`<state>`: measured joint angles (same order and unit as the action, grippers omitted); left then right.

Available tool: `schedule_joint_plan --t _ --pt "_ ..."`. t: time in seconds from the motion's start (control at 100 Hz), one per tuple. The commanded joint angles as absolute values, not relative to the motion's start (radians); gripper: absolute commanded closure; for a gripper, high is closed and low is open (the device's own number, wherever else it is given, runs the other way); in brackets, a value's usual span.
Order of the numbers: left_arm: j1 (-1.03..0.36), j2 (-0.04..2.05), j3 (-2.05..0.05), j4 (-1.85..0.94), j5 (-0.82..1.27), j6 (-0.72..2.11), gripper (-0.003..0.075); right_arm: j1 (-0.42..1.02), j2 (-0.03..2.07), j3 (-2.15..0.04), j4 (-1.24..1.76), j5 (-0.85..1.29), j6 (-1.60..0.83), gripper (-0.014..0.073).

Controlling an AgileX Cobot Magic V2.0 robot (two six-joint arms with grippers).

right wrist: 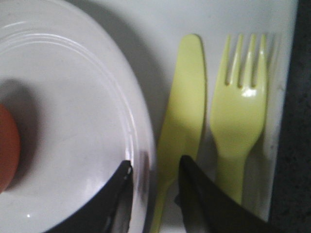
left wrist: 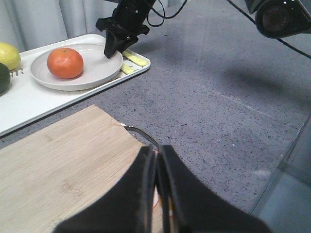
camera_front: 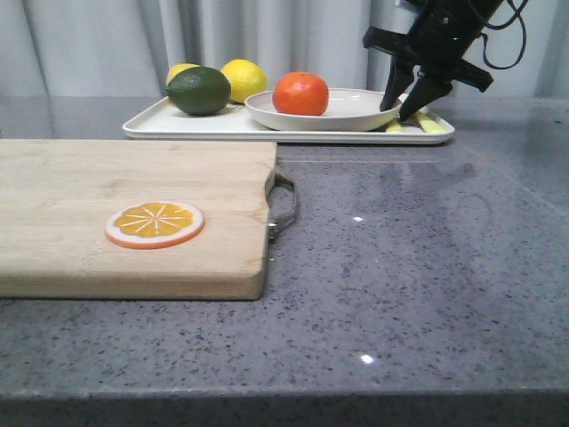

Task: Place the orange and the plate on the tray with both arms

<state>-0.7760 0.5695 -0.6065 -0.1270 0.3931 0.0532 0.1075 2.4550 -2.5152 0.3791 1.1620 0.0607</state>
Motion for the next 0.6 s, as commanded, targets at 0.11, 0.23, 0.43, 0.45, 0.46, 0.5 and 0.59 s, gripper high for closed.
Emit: schedule_joint_plan --t 0.11,0.23,0.43,0.45,0.46,0.5,0.59 --pt "-0.774 0.571 -0.633 -0.141 0.311 0.054 0.074 0.102 2.307 -2.549 0.338 1.107 0.044 0.0314" --pt "-0.774 0.571 -0.633 -0.141 0.311 0.054 0.074 0.102 2.256 -2.549 0.303 1.136 0.044 0.0314" --pt "-0.774 0.571 -0.633 -0.141 0.311 0.054 0.074 0.102 2.182 -2.549 0.302 1.207 0.0 0.0336" --pt "-0.774 0.571 -0.633 -0.141 0.311 0.054 0.074 0.102 2.175 -2.549 0.302 1.215 0.0 0.0349" --pt "-0.774 0.571 -0.633 -0.141 0.311 0.054 0.074 0.102 2.173 -2.549 0.302 1.218 0.0 0.0354" --pt "-0.774 0.571 -0.633 -0.141 0.311 0.054 0.074 0.103 2.162 -2.549 0.302 1.237 0.0 0.0392" --pt "-0.774 0.571 -0.633 -0.141 0.313 0.054 0.074 0.103 2.143 -2.548 0.302 1.271 0.0 0.0493"
